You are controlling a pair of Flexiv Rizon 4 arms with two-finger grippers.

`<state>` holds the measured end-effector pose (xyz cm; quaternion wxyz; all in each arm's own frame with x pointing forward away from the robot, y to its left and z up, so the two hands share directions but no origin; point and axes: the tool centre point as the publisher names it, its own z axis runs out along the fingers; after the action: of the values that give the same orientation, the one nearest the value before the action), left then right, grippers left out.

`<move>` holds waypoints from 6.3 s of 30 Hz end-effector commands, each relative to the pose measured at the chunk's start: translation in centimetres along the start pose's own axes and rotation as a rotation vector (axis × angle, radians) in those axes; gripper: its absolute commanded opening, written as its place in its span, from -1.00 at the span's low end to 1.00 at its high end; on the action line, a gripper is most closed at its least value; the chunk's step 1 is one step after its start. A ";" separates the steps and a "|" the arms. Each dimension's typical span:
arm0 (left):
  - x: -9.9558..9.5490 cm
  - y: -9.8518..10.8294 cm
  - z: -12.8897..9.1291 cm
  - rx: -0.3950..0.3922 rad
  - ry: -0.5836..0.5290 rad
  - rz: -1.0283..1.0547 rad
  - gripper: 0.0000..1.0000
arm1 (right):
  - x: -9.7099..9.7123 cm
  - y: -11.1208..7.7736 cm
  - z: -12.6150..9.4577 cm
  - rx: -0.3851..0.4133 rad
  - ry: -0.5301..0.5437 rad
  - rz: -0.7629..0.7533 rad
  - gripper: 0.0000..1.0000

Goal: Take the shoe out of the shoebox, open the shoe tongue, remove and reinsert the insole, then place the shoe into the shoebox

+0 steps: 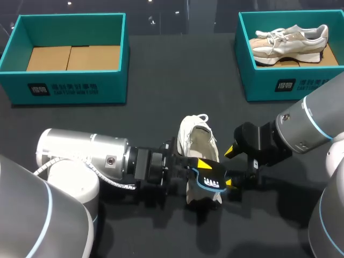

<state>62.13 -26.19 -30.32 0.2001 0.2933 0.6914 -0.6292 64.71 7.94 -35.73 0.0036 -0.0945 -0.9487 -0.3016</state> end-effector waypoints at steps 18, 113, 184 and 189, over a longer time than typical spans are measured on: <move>-0.1 3.2 0.4 -0.040 -0.029 -0.029 -1.00 | 0.1 0.0 0.0 0.003 -0.003 0.000 1.00; -0.6 6.0 0.6 -0.113 0.005 0.059 -1.00 | 0.1 0.0 0.0 0.003 -0.003 0.000 1.00; -0.6 6.0 0.0 -0.116 -0.002 0.132 -0.53 | 0.1 0.0 0.0 0.003 -0.003 0.000 1.00; -0.8 4.2 0.2 -0.085 0.000 0.131 -0.40 | 0.1 0.0 0.0 0.003 -0.003 0.000 1.00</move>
<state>65.95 -26.76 -33.39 0.2524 0.3291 0.6965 -0.5855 64.71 7.94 -35.73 0.0036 -0.0945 -0.9487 -0.3016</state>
